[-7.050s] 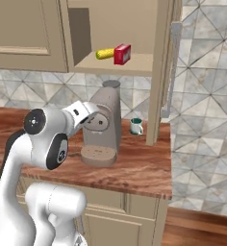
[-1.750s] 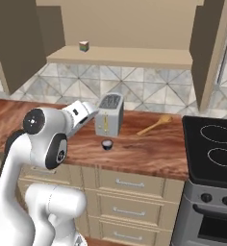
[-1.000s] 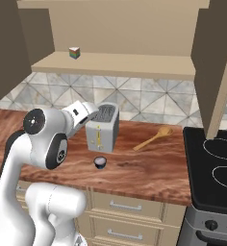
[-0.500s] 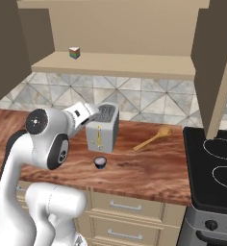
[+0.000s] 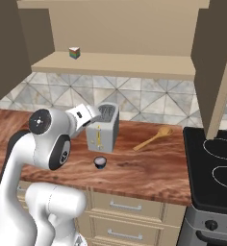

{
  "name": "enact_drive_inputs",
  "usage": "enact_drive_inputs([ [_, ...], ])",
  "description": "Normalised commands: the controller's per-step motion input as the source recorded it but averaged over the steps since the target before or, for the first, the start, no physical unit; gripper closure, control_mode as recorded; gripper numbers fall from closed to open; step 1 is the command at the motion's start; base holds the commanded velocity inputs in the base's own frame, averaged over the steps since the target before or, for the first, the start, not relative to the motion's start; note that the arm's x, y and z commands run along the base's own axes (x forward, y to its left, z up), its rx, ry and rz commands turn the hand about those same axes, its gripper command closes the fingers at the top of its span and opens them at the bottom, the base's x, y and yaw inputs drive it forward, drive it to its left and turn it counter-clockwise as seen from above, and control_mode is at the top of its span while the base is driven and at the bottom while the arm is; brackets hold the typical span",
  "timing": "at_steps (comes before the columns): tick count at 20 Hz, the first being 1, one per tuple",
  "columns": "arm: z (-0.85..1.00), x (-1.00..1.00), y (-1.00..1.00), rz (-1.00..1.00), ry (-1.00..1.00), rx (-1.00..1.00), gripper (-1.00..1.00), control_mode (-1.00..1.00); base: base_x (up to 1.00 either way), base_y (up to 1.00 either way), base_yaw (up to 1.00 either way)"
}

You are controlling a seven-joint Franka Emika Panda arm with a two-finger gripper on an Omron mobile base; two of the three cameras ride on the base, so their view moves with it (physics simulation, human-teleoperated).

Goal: Pick the boxed food and yogurt from the counter and place them in the cabinets closest to them.

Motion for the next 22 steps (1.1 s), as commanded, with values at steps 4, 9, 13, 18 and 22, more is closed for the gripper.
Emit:
enact_drive_inputs([
  [4,-0.29,0.00,0.00,0.00,0.03,0.00,-1.00,-1.00,0.00,0.00,0.00],
  [9,-0.36,0.03,0.00,0.00,0.04,0.00,-1.00,-1.00,0.00,0.00,0.00],
  [13,-0.39,0.10,0.00,0.00,0.07,0.00,-1.00,-1.00,0.00,0.00,0.00],
  [18,-0.36,0.10,0.00,0.00,0.04,0.00,-1.00,-1.00,0.00,0.00,0.00],
  [22,-0.35,0.13,0.00,0.00,0.04,0.00,-1.00,-1.00,0.00,0.00,0.00],
])
